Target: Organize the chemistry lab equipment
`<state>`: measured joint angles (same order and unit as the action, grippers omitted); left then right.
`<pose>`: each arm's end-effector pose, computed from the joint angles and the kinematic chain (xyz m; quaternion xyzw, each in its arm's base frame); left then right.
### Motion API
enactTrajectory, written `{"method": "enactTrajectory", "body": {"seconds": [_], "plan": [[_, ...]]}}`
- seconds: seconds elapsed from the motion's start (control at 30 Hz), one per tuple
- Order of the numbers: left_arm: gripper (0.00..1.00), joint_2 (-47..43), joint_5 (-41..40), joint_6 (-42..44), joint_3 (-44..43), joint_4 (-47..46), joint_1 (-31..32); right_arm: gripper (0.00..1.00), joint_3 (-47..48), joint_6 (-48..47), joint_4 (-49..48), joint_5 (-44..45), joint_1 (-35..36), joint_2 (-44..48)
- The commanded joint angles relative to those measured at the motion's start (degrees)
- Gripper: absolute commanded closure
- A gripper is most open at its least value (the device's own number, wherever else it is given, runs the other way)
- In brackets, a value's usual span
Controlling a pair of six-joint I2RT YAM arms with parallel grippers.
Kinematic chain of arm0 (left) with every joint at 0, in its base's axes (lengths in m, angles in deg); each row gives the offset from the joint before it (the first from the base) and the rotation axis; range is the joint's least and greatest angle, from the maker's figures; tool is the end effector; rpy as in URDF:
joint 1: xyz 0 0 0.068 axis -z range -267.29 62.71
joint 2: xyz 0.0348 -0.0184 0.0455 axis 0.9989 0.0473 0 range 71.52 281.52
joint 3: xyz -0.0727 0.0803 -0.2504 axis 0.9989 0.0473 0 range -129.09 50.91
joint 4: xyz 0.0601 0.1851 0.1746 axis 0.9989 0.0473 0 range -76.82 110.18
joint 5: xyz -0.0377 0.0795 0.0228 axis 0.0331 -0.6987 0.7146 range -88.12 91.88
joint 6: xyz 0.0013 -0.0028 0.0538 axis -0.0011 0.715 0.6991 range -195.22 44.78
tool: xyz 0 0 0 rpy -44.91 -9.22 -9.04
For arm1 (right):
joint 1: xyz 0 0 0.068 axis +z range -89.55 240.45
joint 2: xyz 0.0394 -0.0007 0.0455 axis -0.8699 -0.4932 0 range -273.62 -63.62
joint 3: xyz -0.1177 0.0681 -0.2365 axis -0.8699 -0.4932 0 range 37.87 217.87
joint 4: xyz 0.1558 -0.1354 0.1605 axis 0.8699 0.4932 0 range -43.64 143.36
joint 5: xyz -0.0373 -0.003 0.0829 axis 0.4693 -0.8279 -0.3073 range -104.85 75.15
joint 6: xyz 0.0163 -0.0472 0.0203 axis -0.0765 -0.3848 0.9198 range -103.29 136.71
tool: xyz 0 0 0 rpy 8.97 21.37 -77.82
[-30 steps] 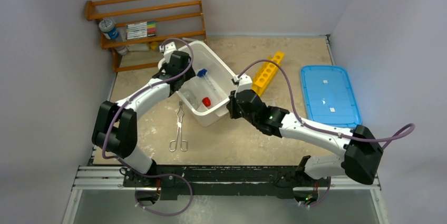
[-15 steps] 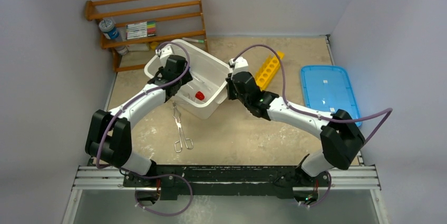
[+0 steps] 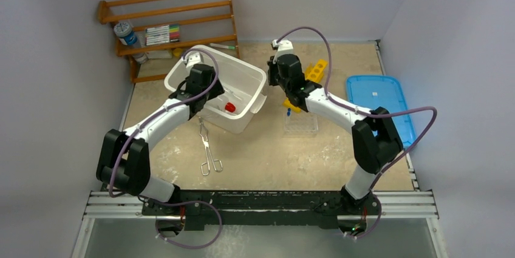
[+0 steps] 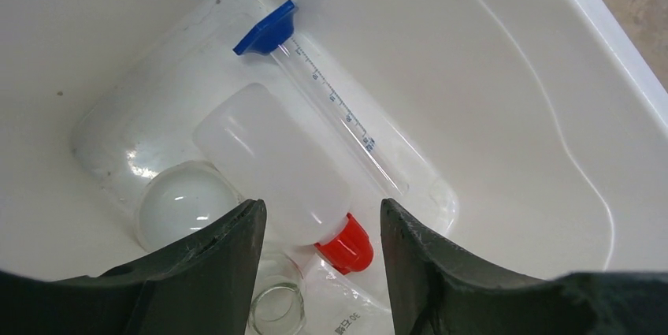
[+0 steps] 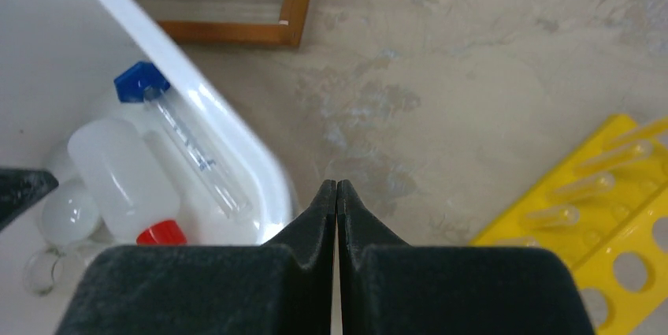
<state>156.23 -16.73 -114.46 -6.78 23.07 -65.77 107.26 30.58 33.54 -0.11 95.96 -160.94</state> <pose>0.3087 -0.1095 0.2539 -0.2074 0.8611 -0.0983 0.4536 0.3333 0.2267 0.2853 -0.0713 0.7880 0.1593 0.5904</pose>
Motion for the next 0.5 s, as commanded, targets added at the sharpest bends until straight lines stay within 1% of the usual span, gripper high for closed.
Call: {"method": "enactTrajectory", "body": {"seconds": [0.0, 0.1, 0.2, 0.23, 0.27, 0.3, 0.33, 0.37, 0.43, 0.47], "plan": [[0.44, -3.5, 4.4, 2.7, 0.6, -4.8, 0.5, 1.0, 6.6, -4.1, -1.9, -2.4, -0.9, -1.3], [0.4, -6.9, 1.8, 4.1, -0.2, -3.7, 0.6, 1.0, 6.8, -4.4, -1.7, -2.8, -0.9, 0.9], [0.38, -13.0, -3.0, 6.1, -2.7, -0.6, 1.3, 1.0, 5.3, -4.5, -1.5, -2.8, -0.9, 5.2], [0.38, -15.4, -5.5, 6.9, -3.3, 0.8, 2.2, 0.96, 4.5, -4.5, -1.6, -2.7, -0.9, 6.5], [0.38, -18.0, -8.8, 7.6, -3.4, 1.7, 3.1, 0.89, 3.7, -4.4, -1.6, -2.8, -0.9, 7.7], [0.38, -20.8, -12.0, 7.8, -3.3, 3.2, 4.0, 0.76, 3.0, -4.4, -1.5, -2.8, -0.9, 8.8], [0.38, -23.4, -14.9, 7.6, -2.9, 4.5, 4.8, 0.68, 2.4, -4.5, -1.0, -2.8, -0.9, 10.0], [0.38, -25.8, -17.8, 6.7, -1.9, 5.7, 5.3, 0.61, 1.7, -4.4, -0.8, -2.4, -0.9, 11.0], [0.38, -30.9, -21.2, 3.9, 1.3, 8.4, 5.5, 0.52, -0.3, -5.3, -1.9, -2.9, -0.8, 13.3], [0.38, -32.7, -21.9, 2.5, 3.5, 9.6, 5.6, 0.49, -1.4, -5.1, -2.1, -3.6, -0.9, 14.3]]}}
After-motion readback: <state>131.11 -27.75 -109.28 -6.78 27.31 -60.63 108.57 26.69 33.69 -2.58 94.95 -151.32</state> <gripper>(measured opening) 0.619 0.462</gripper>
